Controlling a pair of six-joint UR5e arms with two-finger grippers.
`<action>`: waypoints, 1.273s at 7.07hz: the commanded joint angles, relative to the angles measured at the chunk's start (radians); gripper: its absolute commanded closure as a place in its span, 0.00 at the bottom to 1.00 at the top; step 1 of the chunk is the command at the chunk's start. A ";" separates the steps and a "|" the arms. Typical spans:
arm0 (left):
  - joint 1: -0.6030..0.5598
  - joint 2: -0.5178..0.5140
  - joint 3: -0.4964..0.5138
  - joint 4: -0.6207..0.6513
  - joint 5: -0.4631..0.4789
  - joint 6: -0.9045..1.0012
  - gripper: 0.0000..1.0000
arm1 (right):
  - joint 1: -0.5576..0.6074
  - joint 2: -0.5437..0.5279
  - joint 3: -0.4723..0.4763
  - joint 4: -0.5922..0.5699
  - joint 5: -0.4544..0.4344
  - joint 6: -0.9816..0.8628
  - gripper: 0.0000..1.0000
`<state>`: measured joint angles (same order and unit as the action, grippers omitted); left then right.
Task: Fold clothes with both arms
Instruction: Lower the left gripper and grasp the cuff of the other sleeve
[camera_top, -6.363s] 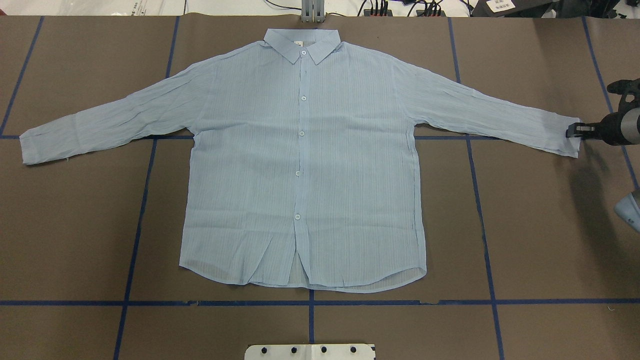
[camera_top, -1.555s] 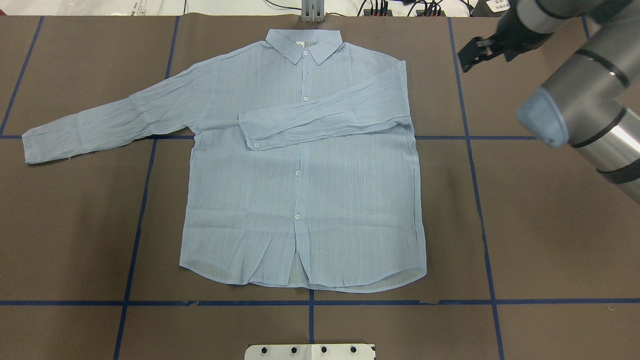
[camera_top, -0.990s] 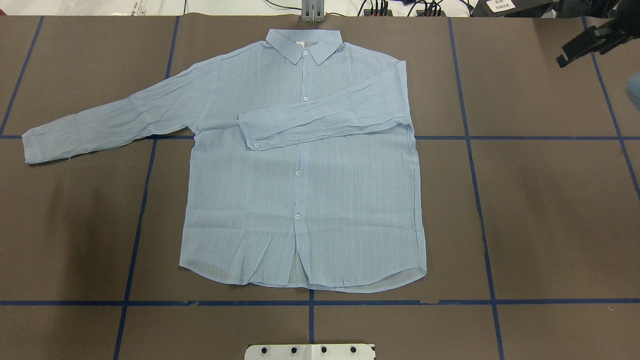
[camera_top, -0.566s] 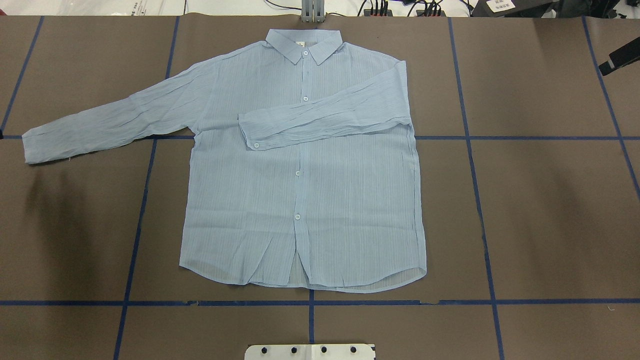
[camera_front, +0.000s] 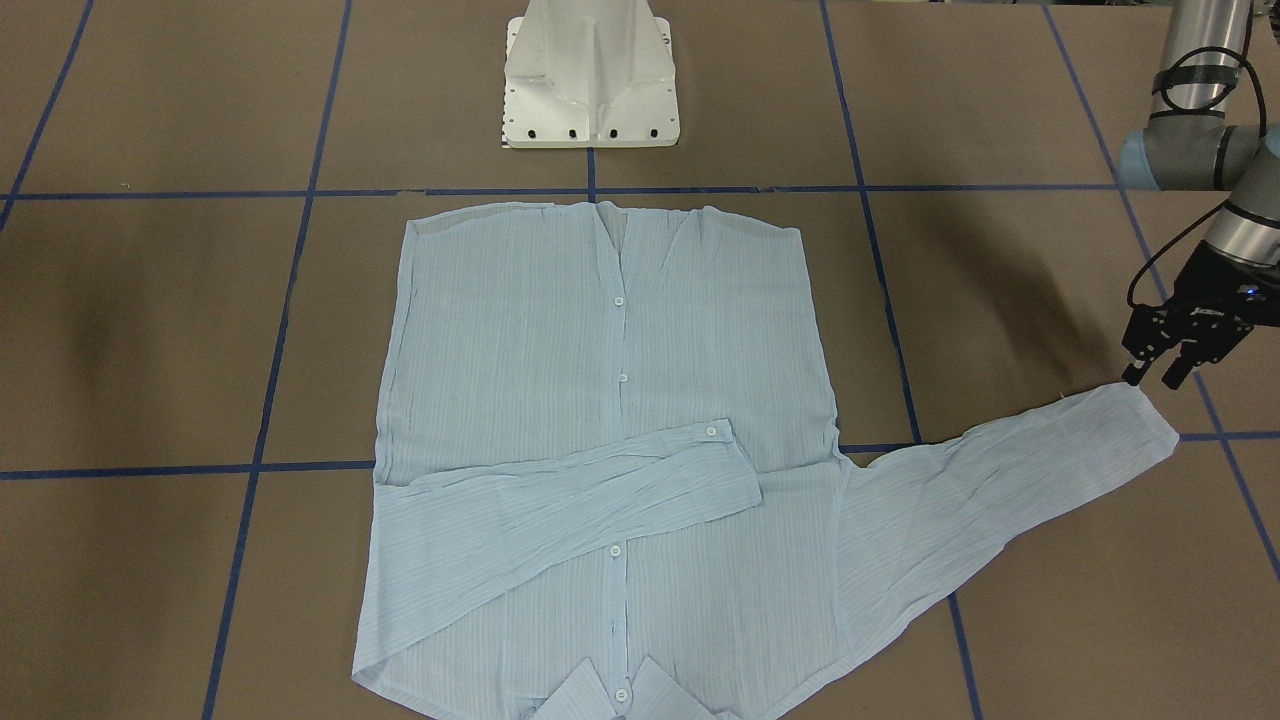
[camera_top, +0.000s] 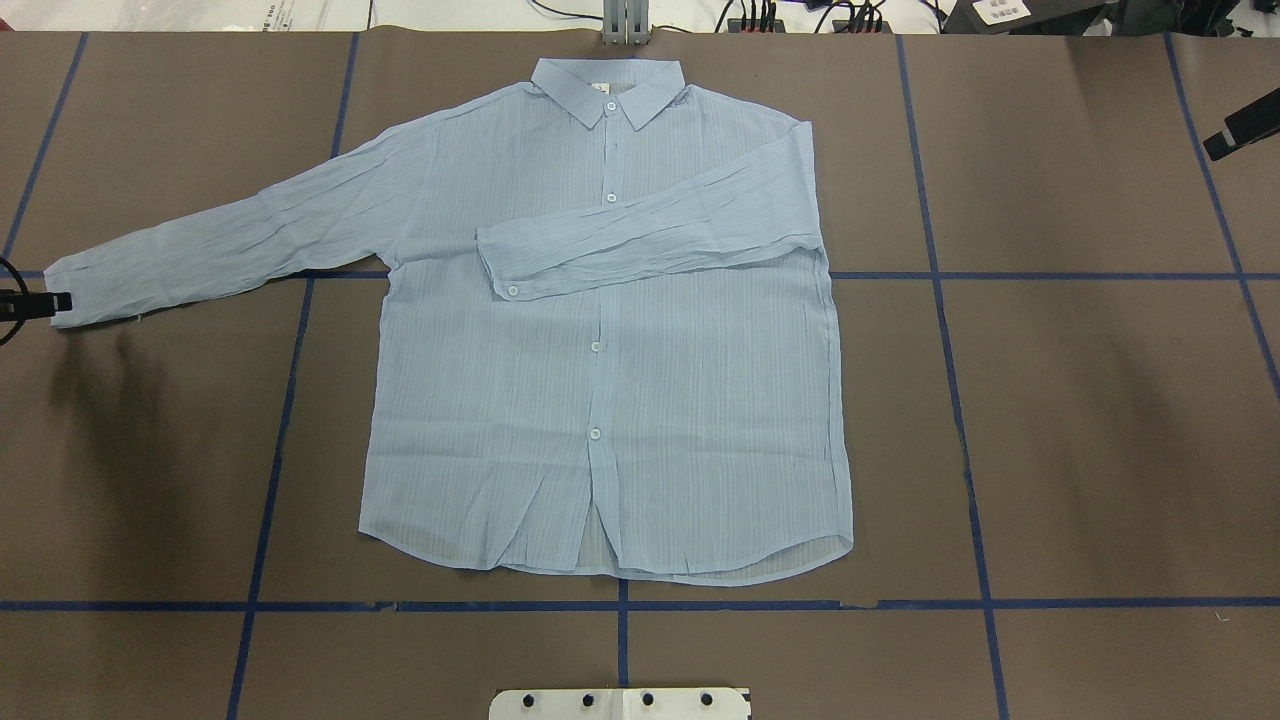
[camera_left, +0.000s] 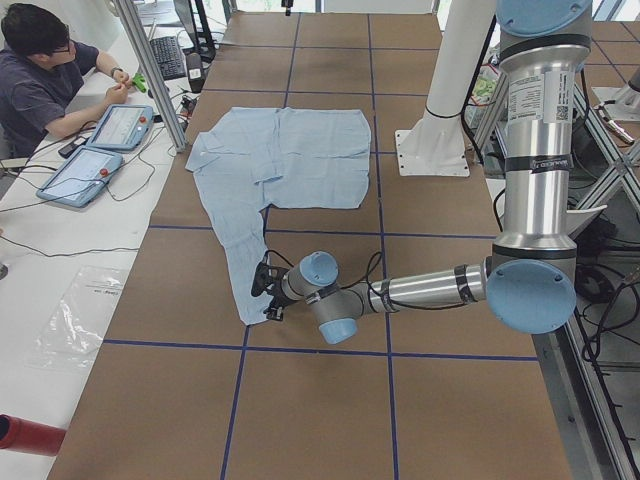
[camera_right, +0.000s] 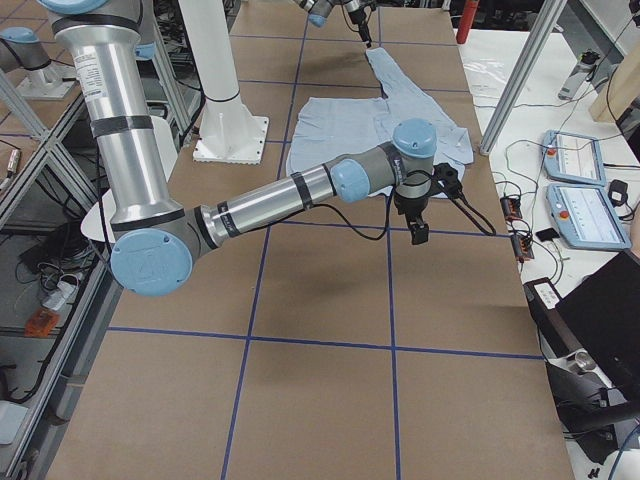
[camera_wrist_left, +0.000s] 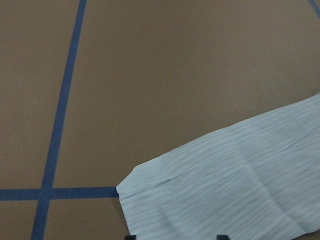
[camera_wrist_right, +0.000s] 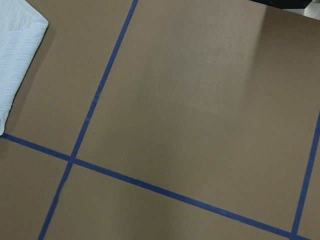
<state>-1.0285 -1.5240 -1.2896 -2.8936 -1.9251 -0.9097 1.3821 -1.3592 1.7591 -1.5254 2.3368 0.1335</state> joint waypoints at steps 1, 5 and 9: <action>0.031 -0.001 0.009 -0.001 0.015 0.000 0.38 | 0.000 -0.008 0.000 0.007 -0.002 0.000 0.00; 0.031 -0.001 0.032 -0.001 0.029 0.002 0.38 | 0.000 -0.011 0.000 0.013 -0.005 -0.002 0.00; 0.036 -0.001 0.045 -0.004 0.051 0.003 0.39 | 0.000 -0.014 -0.003 0.028 -0.007 -0.002 0.00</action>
<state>-0.9941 -1.5248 -1.2471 -2.8964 -1.8801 -0.9077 1.3821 -1.3708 1.7593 -1.5028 2.3302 0.1319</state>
